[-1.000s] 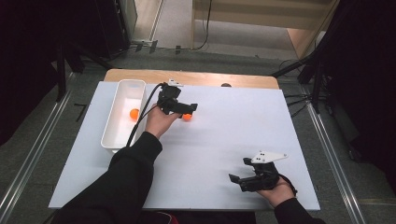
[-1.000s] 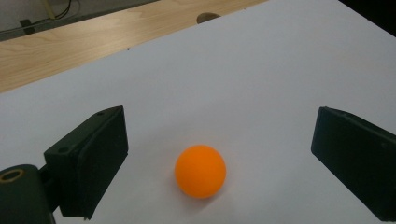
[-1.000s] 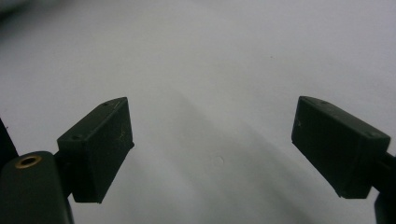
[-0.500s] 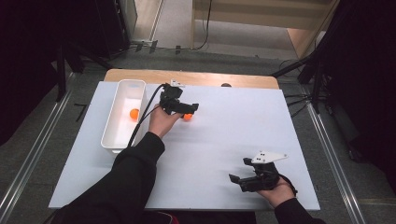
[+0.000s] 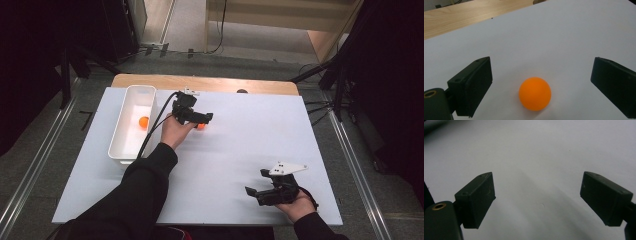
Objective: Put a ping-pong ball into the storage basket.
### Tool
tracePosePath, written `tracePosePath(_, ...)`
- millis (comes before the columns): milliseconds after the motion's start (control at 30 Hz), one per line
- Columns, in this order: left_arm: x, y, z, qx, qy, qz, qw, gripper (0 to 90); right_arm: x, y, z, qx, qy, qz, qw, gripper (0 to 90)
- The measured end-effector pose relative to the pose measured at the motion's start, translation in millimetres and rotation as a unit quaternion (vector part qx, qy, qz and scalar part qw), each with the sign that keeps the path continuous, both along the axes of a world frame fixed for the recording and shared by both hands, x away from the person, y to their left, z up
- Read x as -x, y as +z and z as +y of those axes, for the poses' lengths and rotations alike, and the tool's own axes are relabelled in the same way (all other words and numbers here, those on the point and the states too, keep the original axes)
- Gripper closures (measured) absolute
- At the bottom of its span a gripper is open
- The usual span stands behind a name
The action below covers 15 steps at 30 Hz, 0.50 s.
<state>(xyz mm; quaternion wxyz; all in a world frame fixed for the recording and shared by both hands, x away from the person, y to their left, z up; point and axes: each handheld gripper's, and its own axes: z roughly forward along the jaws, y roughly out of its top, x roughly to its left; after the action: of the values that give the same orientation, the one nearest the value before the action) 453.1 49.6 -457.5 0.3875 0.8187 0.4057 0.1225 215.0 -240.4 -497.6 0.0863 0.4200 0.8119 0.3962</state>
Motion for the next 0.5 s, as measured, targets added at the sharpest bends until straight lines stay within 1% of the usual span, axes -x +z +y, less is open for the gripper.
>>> tracePosePath(133,-0.7,-3.2,-1.5,0.001,0.004,0.004,1.0000,4.2,0.1,0.1,0.2,0.001,0.000,0.000,1.0000,11.1)
tracePosePath(200,-1.1,-4.9,-2.0,-0.007,0.004,0.005,1.0000,4.2,0.2,0.1,0.4,0.000,-0.001,0.000,1.0000,11.1)
tracePosePath(333,-2.4,-9.1,-2.0,-0.012,0.004,0.011,0.9999,4.2,0.0,0.6,-0.3,-0.004,0.000,0.002,1.0000,11.1)
tracePosePath(500,-2.7,-13.2,-2.6,-0.018,0.005,0.016,0.9997,4.2,-0.2,0.3,-0.7,-0.001,0.000,0.000,1.0000,11.1)
